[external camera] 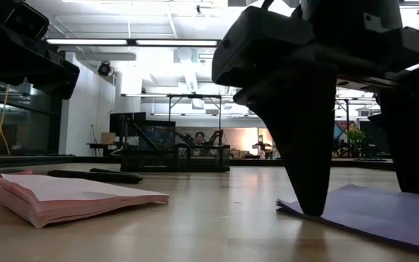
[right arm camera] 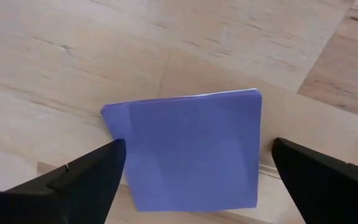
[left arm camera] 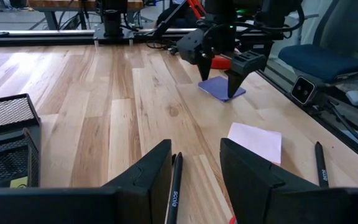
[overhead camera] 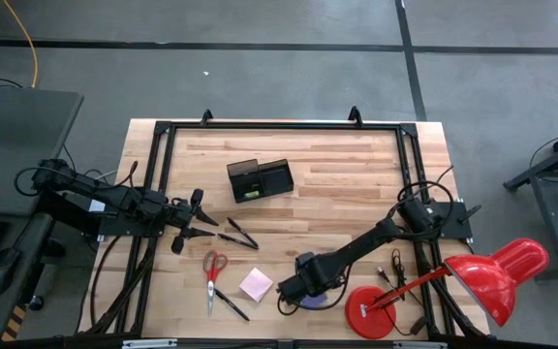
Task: Pick and place office supplies into organizer
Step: Put the violet sticky notes into the black desk organizer
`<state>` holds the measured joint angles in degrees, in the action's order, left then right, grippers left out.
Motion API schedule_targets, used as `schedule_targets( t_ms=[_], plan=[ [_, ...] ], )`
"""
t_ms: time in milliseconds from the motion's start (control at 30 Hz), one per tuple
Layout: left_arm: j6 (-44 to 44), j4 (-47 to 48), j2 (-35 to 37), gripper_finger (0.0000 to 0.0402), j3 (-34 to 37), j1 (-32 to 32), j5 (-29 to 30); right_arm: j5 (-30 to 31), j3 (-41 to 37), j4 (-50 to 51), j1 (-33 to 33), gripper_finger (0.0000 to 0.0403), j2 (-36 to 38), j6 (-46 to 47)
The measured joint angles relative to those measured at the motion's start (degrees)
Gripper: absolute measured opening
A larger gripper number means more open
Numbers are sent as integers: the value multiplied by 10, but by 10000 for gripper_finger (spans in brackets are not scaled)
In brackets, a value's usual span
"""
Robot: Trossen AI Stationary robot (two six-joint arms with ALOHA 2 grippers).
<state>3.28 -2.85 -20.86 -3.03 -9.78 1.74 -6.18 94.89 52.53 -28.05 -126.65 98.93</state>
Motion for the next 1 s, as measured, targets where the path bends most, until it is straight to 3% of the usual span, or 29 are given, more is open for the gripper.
schedule_targets(
  t_ms=[400, 1000],
  plan=[
    [0, 0, 0, 122, 0, 0, 0, -16, 0, -6, 10, 382, -19, 22],
    [0, 0, 0, 122, 0, 0, 0, -11, -1, -23, 24, 298, -19, 64]
  ],
)
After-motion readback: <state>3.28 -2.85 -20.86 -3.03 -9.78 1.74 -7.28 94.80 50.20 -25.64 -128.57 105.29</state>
